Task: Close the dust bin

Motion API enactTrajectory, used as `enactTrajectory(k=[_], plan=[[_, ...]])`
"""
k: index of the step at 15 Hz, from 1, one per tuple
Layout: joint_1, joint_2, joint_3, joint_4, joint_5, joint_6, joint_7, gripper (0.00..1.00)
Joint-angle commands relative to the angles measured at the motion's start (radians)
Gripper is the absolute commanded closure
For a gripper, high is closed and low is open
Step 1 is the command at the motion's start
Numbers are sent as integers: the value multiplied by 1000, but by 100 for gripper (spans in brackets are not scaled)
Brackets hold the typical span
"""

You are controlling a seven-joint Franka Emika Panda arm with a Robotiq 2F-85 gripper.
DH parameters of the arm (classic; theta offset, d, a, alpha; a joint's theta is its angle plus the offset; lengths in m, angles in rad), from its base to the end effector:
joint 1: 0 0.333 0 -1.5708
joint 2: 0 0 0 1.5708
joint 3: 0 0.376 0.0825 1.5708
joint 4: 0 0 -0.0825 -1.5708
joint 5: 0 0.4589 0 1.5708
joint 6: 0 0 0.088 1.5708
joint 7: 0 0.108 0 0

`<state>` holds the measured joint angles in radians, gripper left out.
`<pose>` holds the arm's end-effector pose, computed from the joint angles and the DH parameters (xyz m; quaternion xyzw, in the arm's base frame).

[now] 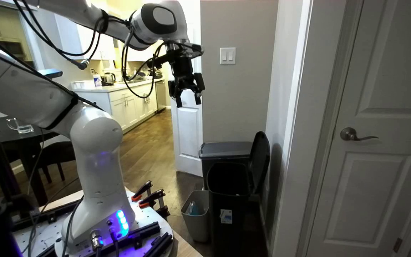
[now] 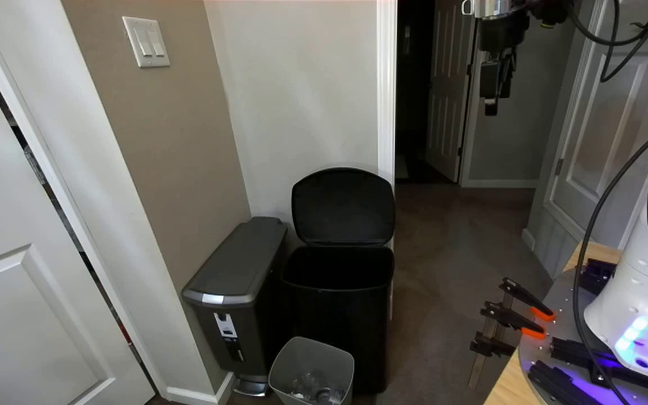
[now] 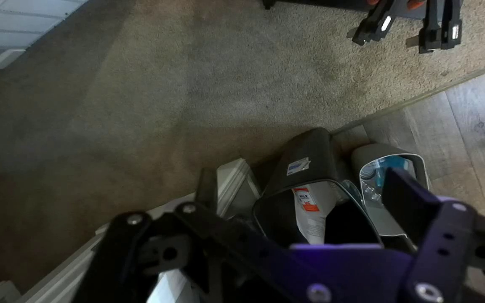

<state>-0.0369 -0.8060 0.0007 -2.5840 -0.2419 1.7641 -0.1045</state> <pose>0.3379 -0.0336 0.5325 0.9912 0.0578 -0.0152 0.1177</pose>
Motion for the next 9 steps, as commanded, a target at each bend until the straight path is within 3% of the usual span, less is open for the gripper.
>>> enactTrajectory(k=[1,5,9], plan=[[16,1,-2,-8,-3,30,29,0],[35,15,16,-23,28,176,91,0],[40,22,32,-80,14,422,138,0]])
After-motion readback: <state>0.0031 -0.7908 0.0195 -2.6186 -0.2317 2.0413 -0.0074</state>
